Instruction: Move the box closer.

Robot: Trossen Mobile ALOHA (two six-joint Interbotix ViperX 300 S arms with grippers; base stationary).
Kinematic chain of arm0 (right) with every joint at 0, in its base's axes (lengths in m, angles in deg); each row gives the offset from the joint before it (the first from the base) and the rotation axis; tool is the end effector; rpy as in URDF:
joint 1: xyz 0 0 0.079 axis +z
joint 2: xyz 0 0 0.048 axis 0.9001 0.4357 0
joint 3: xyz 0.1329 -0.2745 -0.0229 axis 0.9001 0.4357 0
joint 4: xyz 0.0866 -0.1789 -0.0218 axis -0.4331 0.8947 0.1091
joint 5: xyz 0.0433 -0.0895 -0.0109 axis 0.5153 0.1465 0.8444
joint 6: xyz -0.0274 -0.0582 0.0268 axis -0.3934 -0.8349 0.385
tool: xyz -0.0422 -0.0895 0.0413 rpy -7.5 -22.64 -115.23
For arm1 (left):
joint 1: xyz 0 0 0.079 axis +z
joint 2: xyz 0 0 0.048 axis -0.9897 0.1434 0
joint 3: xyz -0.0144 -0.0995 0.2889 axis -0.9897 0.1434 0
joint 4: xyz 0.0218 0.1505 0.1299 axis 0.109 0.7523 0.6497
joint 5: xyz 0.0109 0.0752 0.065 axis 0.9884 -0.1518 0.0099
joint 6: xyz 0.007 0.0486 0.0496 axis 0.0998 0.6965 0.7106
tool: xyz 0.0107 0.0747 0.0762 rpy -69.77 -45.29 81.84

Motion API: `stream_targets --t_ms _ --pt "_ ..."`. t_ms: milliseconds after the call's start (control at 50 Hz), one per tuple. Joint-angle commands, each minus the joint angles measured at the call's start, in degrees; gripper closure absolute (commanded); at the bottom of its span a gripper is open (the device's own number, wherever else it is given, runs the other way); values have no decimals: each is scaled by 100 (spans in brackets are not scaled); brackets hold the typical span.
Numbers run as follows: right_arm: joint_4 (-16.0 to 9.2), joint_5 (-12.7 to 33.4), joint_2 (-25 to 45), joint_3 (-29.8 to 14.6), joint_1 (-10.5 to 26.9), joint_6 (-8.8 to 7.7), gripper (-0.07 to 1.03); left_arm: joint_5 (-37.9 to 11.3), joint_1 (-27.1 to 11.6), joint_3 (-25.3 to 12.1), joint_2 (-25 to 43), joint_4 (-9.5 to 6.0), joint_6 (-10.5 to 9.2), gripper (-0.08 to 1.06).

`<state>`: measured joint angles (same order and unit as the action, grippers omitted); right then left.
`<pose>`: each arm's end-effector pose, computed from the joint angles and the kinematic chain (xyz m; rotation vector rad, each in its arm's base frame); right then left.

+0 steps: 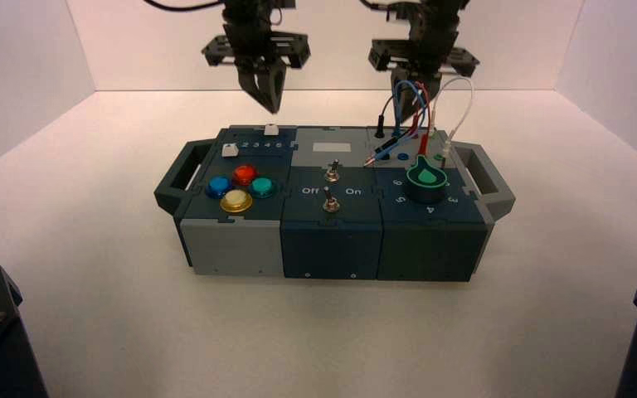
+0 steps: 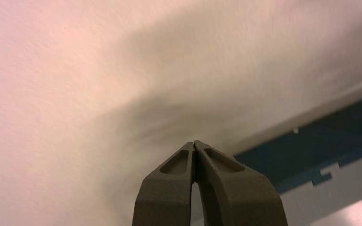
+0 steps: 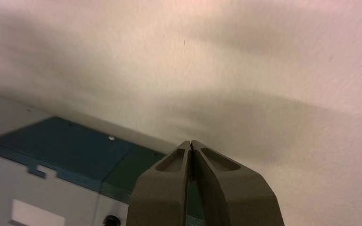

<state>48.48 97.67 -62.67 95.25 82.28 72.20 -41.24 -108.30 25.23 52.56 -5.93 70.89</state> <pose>0.4021 0.1516 0.0270 -0.0570 1.3857 0.2837 0.4033 -0.2152 0.0314 0.2031 1.2839 -0.4177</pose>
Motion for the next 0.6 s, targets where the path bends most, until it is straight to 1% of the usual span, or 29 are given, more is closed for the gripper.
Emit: stream_targets --t_ms 20,260,420,600 --pt "-44 -18 -70 18 79 -18 98 62 -70 114 -176 -18 -26 101" --pt "-114 -18 -62 88 211 -18 98 123 -132 483 -246 -26 -44 101" --pt "-141 -9 -114 229 246 -18 98 158 -167 756 -352 -18 -44 101" --pt "-229 -9 -220 519 272 -18 98 211 -246 1011 -501 -18 -35 101"
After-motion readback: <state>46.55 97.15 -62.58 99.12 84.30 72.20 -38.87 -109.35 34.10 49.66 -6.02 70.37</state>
